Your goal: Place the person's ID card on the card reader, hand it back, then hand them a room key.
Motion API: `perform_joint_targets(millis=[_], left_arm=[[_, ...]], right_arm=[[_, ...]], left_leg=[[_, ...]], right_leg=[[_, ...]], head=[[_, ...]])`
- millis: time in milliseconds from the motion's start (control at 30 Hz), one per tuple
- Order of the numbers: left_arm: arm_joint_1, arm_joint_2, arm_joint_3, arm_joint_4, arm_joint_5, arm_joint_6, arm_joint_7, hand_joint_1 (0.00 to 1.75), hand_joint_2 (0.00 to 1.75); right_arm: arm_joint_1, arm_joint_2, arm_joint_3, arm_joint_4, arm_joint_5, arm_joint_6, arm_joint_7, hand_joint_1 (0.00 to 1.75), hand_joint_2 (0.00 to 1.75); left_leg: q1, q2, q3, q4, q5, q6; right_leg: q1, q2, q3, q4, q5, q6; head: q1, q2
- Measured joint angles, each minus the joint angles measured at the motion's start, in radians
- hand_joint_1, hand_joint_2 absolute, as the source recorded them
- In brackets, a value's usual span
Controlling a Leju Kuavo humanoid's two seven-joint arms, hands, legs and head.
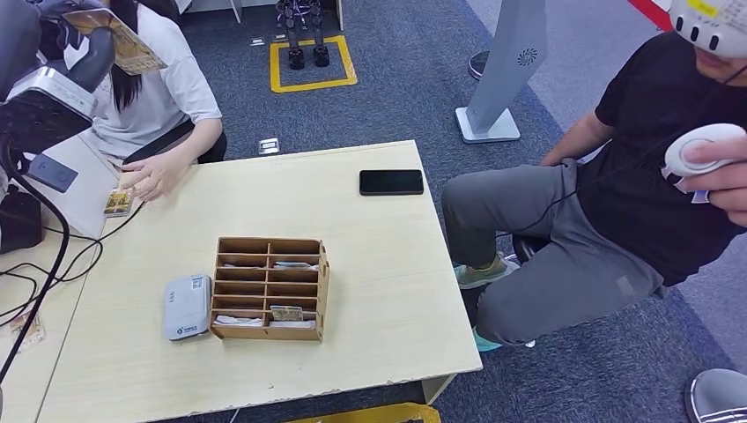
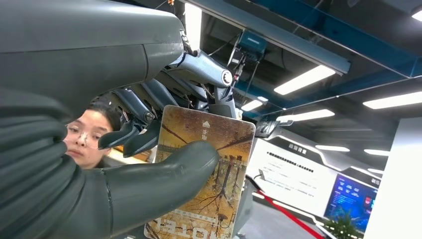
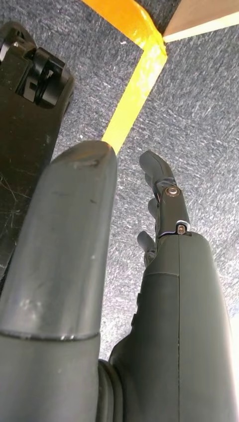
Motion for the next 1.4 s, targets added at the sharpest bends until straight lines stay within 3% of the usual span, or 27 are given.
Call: perform_joint_targets(millis=[333,467,600,733,1067,1233,1400], left_arm=[[-0.032,-0.017,0.0,0.138,-0.147,0.12,0.048,1.75,1.75],[-0.063,-0.033,-0.001,0.25,-0.288,0.212,0.092,1.74,1.75],[-0.104,-0.054,-0.002,0.407,-0.398,0.297,0.115,1.75,1.75],[-0.113,-0.042,-0.002,0.501,-0.408,0.319,0.121,1.75,1.75],[-0.122,-0.024,-0.002,0.585,-0.419,0.323,0.137,1.75,1.75],[-0.128,0.051,-0.002,0.611,-0.438,0.333,0.143,1.75,1.75],[-0.139,0.103,0.0,0.668,-0.463,0.352,0.127,1.75,1.75]], right_arm=[[-0.001,0.0,0.0,0.0,0.017,0.01,0.003,0.0,0.0],[-0.004,0.0,0.001,0.0,0.023,0.014,0.012,0.0,0.0],[-0.004,0.0,-0.021,0.0,-0.052,-0.02,0.073,0.0,1.75],[0.013,-0.007,-0.078,-0.001,-0.103,-0.076,0.115,0.0,1.75],[0.022,-0.014,-0.114,-0.001,-0.086,-0.076,0.15,0.0,1.75],[0.022,-0.08,-0.138,-0.011,-0.135,-0.002,0.163,0.0,1.75],[0.039,-0.134,-0.192,-0.019,-0.18,-0.017,0.2,0.0,1.75]], left_leg=[[0.0,0.0,0.0,0.0,0.0,0.0],[0.0,0.0,0.0,0.0,0.0,0.0],[0.0,0.0,0.0,0.0,0.0,0.0],[0.0,0.002,0.0,0.0,0.0,0.0],[0.0,0.002,-0.001,0.0,0.0,0.0],[-0.001,0.009,0.001,0.0,0.0,0.0],[-0.001,0.005,-0.001,0.0,0.0,0.0]], right_leg=[[0.0,0.0,0.0,0.0,0.0,0.0],[0.0,0.0,0.0,0.0,0.0,0.0],[0.0,0.0,0.0,0.0,0.0,0.0],[0.0,0.003,-0.001,0.001,0.0,0.0],[0.0,0.002,-0.001,0.001,0.0,0.0],[-0.001,0.009,-0.002,0.001,0.001,-0.001],[-0.001,0.006,-0.003,0.001,0.0,0.0]], head=[[0.0,0.0],[0.0,0.0],[0.0,0.0],[0.0,0.0],[0.0,0.0],[-0.001,0.0],[-0.002,0.0]])
